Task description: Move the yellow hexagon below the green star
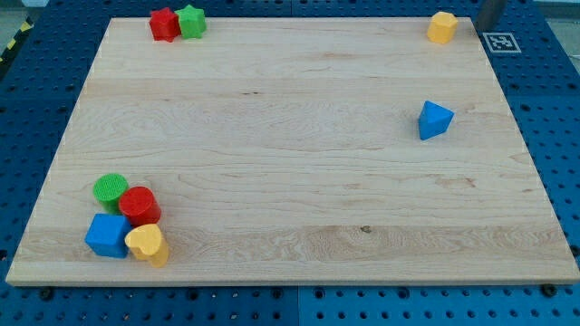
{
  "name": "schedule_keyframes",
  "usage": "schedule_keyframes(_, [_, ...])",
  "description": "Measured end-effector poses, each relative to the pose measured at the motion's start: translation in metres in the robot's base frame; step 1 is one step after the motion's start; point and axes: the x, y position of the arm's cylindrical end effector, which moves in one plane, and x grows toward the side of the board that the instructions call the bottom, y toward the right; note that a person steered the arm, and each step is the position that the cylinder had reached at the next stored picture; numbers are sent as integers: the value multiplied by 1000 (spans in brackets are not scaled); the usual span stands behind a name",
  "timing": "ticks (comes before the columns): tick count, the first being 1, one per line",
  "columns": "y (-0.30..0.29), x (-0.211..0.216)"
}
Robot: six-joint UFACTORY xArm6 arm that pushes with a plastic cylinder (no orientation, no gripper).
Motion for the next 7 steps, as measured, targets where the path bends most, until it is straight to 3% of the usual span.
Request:
schedule_keyframes(3, [-60, 2])
schedule_keyframes(5, [-87, 37])
schedule_keyframes(7, [-116, 2])
